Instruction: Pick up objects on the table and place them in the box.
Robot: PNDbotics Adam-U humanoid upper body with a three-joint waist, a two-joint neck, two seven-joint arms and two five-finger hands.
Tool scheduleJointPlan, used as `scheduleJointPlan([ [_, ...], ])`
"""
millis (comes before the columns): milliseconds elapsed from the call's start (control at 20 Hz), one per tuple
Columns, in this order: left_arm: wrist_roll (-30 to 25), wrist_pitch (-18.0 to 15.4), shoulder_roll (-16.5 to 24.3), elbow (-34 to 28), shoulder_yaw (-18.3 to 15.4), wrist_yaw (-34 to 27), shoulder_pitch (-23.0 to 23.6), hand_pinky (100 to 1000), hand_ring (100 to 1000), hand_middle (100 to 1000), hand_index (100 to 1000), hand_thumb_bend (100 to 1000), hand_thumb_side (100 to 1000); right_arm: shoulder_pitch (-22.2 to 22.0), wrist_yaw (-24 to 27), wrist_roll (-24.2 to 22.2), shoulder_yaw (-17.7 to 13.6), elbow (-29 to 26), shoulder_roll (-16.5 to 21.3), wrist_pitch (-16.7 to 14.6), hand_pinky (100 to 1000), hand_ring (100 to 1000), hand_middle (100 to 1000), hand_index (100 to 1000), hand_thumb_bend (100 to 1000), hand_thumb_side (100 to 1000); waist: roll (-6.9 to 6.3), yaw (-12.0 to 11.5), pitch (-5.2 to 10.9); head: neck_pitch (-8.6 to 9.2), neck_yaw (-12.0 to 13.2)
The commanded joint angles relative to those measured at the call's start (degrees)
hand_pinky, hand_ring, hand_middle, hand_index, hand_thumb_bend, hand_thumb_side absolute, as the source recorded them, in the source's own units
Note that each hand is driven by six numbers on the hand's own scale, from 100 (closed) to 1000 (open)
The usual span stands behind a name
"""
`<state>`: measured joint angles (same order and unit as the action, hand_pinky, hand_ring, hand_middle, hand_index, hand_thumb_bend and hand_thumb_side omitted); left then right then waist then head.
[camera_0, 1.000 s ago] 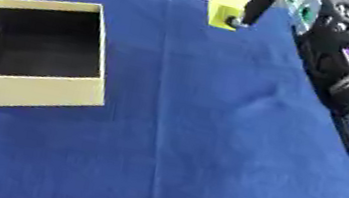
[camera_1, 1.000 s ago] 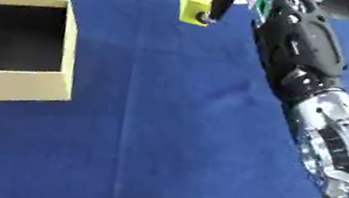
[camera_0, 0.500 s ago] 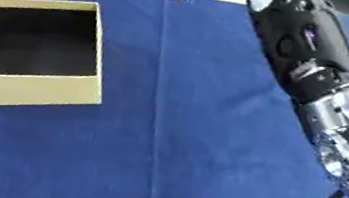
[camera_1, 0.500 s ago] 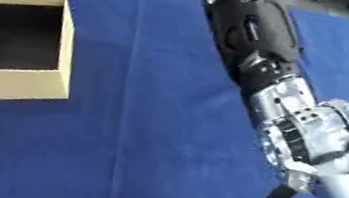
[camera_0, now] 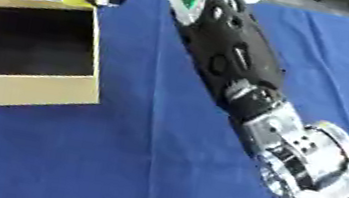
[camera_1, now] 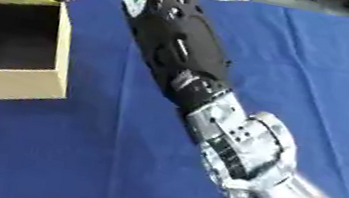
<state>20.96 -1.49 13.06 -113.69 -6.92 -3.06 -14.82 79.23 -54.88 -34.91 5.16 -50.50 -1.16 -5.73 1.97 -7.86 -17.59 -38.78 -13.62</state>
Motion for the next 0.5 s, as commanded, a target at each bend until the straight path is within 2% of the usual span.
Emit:
scheduleJointPlan([
  [50, -0.3, 0.0, 0.5, -0.9, 0.1, -0.1, -0.7, 892, 769, 668, 617, 202, 886, 0.6, -1.1, 0.7, 0.1, -1.1, -2.1, 0.5, 726, 780, 536, 617, 100, 100, -0.22, -0.3, 1.36, 0.13, -0.5],
  [300, -0.5, 0.0, 0.3, -0.9, 0.2, -0.3, -0.8, 892, 770, 668, 616, 198, 887, -0.4, -4.5, 1.4, 0.2, 0.9, -4.4, 1.0, 758, 818, 647, 740, 100, 100, -0.07, -0.7, 1.28, 0.33, -0.8],
  [500, -0.6, 0.1, 0.2, -0.9, 0.2, -0.3, -0.8, 892, 771, 669, 616, 196, 888, -1.2, -9.0, 3.4, -0.2, 2.8, -5.8, 1.9, 775, 838, 716, 785, 100, 100, -0.06, -0.9, 1.17, 0.45, -0.9],
])
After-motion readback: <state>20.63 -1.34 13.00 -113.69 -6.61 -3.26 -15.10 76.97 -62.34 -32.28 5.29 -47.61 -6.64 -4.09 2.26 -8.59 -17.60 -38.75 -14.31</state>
